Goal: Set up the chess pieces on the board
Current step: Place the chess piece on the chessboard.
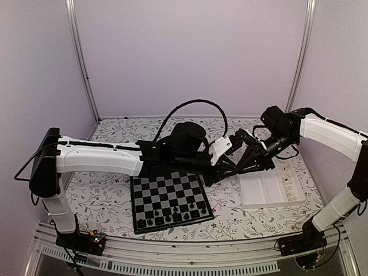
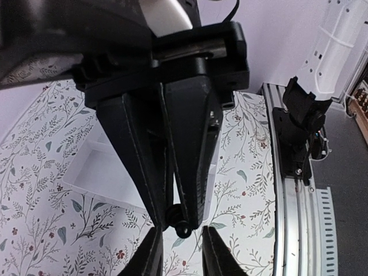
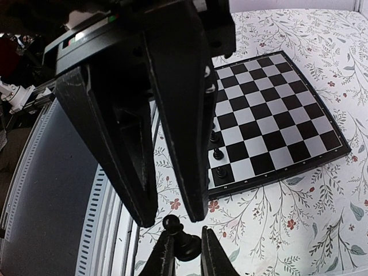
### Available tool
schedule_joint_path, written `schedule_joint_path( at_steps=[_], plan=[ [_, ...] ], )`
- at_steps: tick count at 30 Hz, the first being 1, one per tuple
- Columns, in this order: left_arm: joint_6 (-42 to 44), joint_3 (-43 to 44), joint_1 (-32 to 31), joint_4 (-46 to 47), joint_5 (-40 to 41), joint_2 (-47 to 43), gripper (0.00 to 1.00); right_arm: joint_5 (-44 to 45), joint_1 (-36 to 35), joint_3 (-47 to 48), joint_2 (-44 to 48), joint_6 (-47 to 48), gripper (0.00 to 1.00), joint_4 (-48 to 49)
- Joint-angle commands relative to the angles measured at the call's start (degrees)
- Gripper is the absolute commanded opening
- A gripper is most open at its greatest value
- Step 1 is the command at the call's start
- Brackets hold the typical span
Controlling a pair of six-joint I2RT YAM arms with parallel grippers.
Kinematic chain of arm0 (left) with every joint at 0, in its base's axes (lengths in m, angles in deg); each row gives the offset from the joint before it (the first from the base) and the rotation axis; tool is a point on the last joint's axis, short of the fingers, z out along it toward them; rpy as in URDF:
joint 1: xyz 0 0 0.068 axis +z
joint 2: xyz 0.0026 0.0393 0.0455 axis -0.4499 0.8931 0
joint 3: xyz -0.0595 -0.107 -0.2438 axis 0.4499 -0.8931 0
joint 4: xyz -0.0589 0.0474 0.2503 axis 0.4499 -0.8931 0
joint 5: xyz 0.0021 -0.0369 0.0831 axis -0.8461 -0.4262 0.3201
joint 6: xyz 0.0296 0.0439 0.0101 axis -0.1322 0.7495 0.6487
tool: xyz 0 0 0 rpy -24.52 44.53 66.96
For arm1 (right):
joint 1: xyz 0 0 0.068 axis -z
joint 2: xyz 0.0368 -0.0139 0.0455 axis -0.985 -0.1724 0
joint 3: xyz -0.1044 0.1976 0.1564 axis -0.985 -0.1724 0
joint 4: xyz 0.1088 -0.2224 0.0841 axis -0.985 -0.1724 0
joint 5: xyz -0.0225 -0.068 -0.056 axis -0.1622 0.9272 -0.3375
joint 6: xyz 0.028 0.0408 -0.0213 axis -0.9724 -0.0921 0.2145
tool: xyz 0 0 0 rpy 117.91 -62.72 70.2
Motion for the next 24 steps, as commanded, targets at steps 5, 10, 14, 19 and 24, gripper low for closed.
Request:
schedule_joint_path(
  at_steps=[5, 10, 14, 19, 24],
  plan=[
    [0.7, 3.3, -0.9, -0.3, -1.8, 2.9, 0.2, -1.5, -0.6, 0.7, 0.0, -0.3, 0.14, -0.3],
    [0.8, 3.3, -0.9, -0.3, -2.0, 3.0, 0.15, -0.8, -0.7, 0.1, 0.3, -0.4, 0.15, 0.3],
    [1.0, 3.7, -0.9, -0.7, -2.8, 2.9, 0.11, -0.1, -0.9, -0.1, 0.4, -0.3, 0.15, 0.6],
    [1.7, 4.1, -0.8, -1.7, -4.8, 2.5, 0.07, 1.0, -0.9, -0.1, 0.9, -0.2, 0.17, 1.0],
    [2.0, 3.5, -0.5, -4.6, -5.4, 1.6, 0.05, 1.6, -1.0, 0.3, 1.4, 0.6, 0.2, 0.4]
  ],
)
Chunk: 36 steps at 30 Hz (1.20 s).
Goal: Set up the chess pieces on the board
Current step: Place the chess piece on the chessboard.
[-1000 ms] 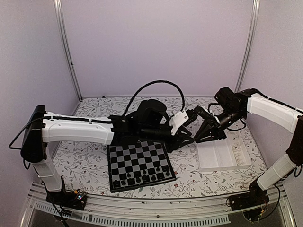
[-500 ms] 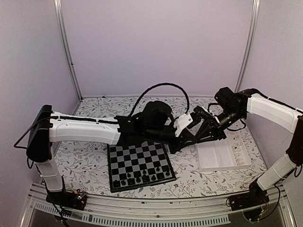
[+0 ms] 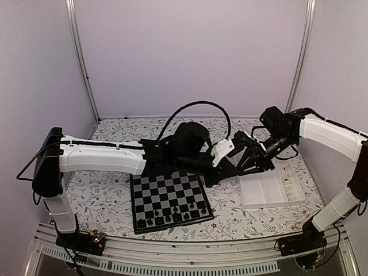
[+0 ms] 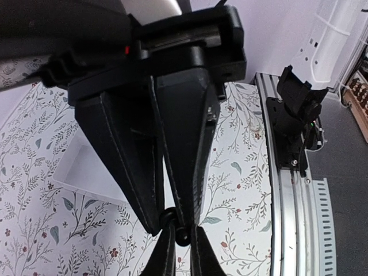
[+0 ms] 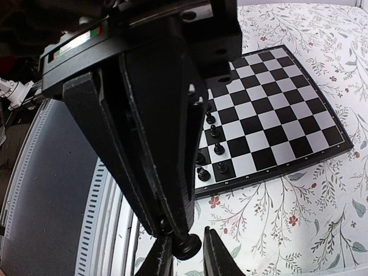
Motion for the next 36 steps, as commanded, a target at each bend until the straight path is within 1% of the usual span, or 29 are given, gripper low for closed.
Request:
schedule_joint_path(
  at_steps=[1, 8, 9, 11, 15, 16, 17, 18, 22, 24, 27, 31, 34, 36],
  plan=[
    [0.8, 0.7, -0.4, -1.4, -3.0, -0.5, 0.05, 0.2, -0.4, 0.4, 1.3, 1.0, 0.22, 0.3],
    [0.1, -0.8, 0.6, -1.3, -0.6, -1.5, 0.03, -1.3, -0.5, 0.9, 1.9, 4.2, 0.42, -2.5],
    [0.0, -1.1, 0.8, -1.7, -0.2, -1.7, 0.03, -1.7, -0.5, 1.0, 2.1, 4.8, 0.45, -3.0],
    [-0.3, -2.0, 1.2, -2.7, 1.0, -2.5, 0.03, -1.6, -0.4, 1.1, 2.3, 5.3, 0.56, -3.4],
    [-2.2, -5.5, 2.8, -6.1, 4.3, -5.1, 0.03, 0.4, -0.3, -0.2, 2.5, 6.1, 0.67, -2.7],
    [-2.9, -6.2, 3.5, -7.2, 4.6, -5.5, 0.03, 0.6, -0.3, -0.6, 2.5, 6.2, 0.87, -2.1],
    [-3.2, -7.1, 4.0, -8.1, 4.9, -6.0, 0.02, 0.8, -0.4, -1.0, 2.6, 5.9, 0.97, -1.3],
    [-3.3, -8.2, 4.3, -8.5, 5.5, -6.7, 0.02, 0.7, -0.3, -1.3, 2.6, 5.5, 0.99, -0.6],
    [-6.2, -13.3, 5.2, -7.6, 6.3, -9.7, 0.02, 0.4, -0.3, -3.4, 2.7, 3.2, 0.99, 4.5],
    [-7.2, -14.3, 5.3, -10.4, 6.9, -11.1, 0.02, 0.7, -0.4, -3.8, 2.0, 1.5, 0.99, 6.4],
    [-9.7, -14.3, 5.3, -19.1, 7.8, -13.5, 0.03, 4.4, -0.4, -5.8, 1.4, -2.5, 0.99, 12.1],
    [-15.2, -15.3, 5.2, -33.1, 9.2, -17.8, 0.03, 9.1, -0.2, -8.6, 1.4, -6.4, 0.99, 19.0],
    [-21.5, -17.4, 5.3, -42.1, 12.0, -21.8, 0.03, 12.6, -0.1, -9.5, 1.3, -8.5, 0.99, 22.0],
    [-25.3, -19.2, 5.3, -46.5, 12.7, -24.6, 0.03, 13.9, 0.1, -10.2, 1.2, -9.8, 0.99, 23.5]
  ],
)
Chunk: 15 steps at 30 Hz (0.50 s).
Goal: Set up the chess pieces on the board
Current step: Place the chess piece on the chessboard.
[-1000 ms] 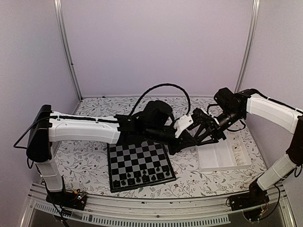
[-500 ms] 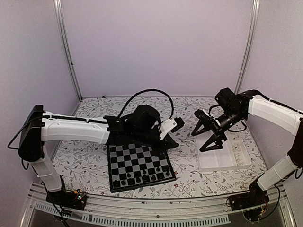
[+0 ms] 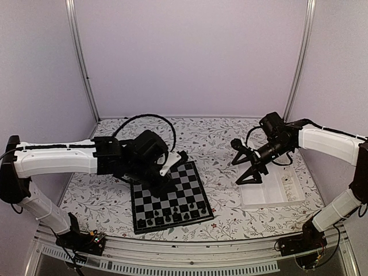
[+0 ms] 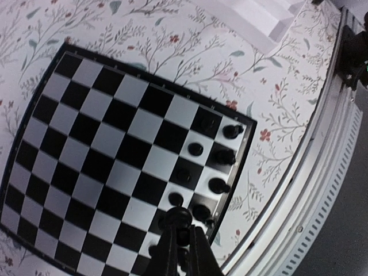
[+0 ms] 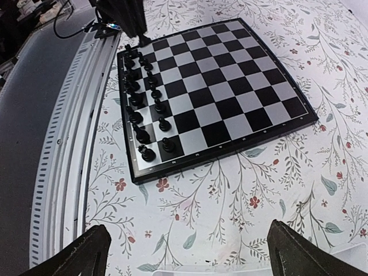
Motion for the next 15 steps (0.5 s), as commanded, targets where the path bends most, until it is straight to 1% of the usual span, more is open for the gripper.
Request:
schedule_joint_path(
  at_steps=[1, 4, 7, 11, 15],
  plan=[
    [-11.4, -4.3, 0.3, -16.7, 3.1, -6.1, 0.03, 5.1, 0.3, -1.5, -0.3, -4.6, 0.99, 7.0],
    [-16.0, -8.6, 0.5, -18.9, 3.1, -10.1, 0.03, 6.1, 0.3, -1.9, -0.6, -5.4, 0.99, 7.7],
    [-18.8, -13.0, 1.5, -18.5, 2.5, -13.3, 0.04, 6.5, 0.3, -2.3, -1.1, -5.5, 0.99, 8.1],
    [-20.0, -16.8, 2.8, -16.5, 0.6, -14.6, 0.04, 6.5, 0.3, -2.5, -1.6, -5.8, 0.99, 8.1],
    [-19.7, -17.8, 3.4, -15.2, 0.5, -13.7, 0.04, 6.7, 0.3, -2.8, -1.6, -5.8, 0.99, 8.1]
  ],
)
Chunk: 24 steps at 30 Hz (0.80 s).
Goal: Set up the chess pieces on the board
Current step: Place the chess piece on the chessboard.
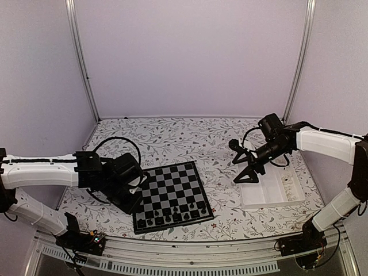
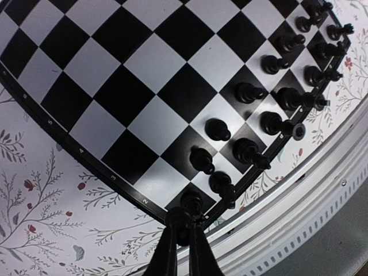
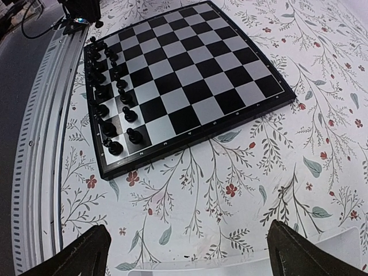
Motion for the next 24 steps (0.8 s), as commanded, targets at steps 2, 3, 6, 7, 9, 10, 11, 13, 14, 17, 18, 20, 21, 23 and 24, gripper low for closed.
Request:
schedule_joint_path(
  at_steps=[2, 3, 6, 7, 9, 10, 11, 13, 14, 17, 18, 20, 21, 23, 24],
  plan=[
    [-1.4, -1.2, 1.4, 1.4, -0.9, 0.9, 0.04, 0.6, 0.2, -0.9, -0.4, -1.0, 0.99, 1.0],
    [-1.3, -1.4, 1.6, 1.7, -0.9, 1.3, 0.04, 0.6, 0.2, -0.9, -0.4, -1.0, 0.99, 1.1],
    [-0.8, -1.8, 1.9, 2.7, -1.7, 2.7, 0.05, 0.8, 0.2, -1.1, -0.5, -0.9, 0.99, 1.1],
    [-0.6, -1.9, 1.9, 3.0, -1.8, 3.1, 0.05, 0.8, 0.3, -1.1, -0.7, -0.9, 0.99, 1.1],
    [-0.2, -2.1, 2.2, 3.2, -1.8, 3.8, 0.06, 0.8, 0.2, -1.2, -0.7, -0.8, 0.99, 1.0],
    [0.0, -2.2, 2.3, 3.4, -1.8, 4.0, 0.06, 0.8, 0.3, -1.2, -0.8, -0.8, 0.99, 1.1],
    [0.2, -2.3, 2.5, 3.8, -1.9, 4.3, 0.06, 0.9, 0.2, -1.1, -1.1, -0.7, 0.99, 1.1],
    [0.4, -2.4, 2.7, 4.4, -2.4, 4.8, 0.06, 1.0, 0.2, -1.1, -1.3, -0.7, 0.99, 1.0],
    [0.6, -2.5, 2.8, 4.8, -2.6, 5.2, 0.06, 1.0, 0.3, -1.1, -1.4, -0.7, 0.99, 1.1],
    [1.0, -2.8, 2.9, 5.6, -3.0, 5.8, 0.06, 1.0, 0.3, -1.2, -1.6, -0.6, 0.99, 1.0],
    [1.1, -2.9, 3.0, 5.9, -3.2, 6.1, 0.06, 1.0, 0.2, -1.2, -1.6, -0.6, 0.99, 1.0],
    [1.2, -3.2, 3.1, 6.2, -3.5, 6.6, 0.06, 1.2, 0.3, -1.2, -1.6, -0.5, 0.99, 1.1],
    [1.3, -3.3, 3.1, 6.2, -3.5, 6.9, 0.06, 1.2, 0.3, -1.2, -1.7, -0.5, 0.99, 1.1],
    [1.4, -3.3, 3.1, 6.0, -3.5, 7.4, 0.06, 1.1, 0.3, -1.2, -1.8, -0.5, 0.99, 1.0],
    [1.4, -3.4, 3.1, 5.9, -3.4, 7.6, 0.06, 1.1, 0.2, -1.1, -1.9, -0.5, 0.99, 1.1]
  ],
)
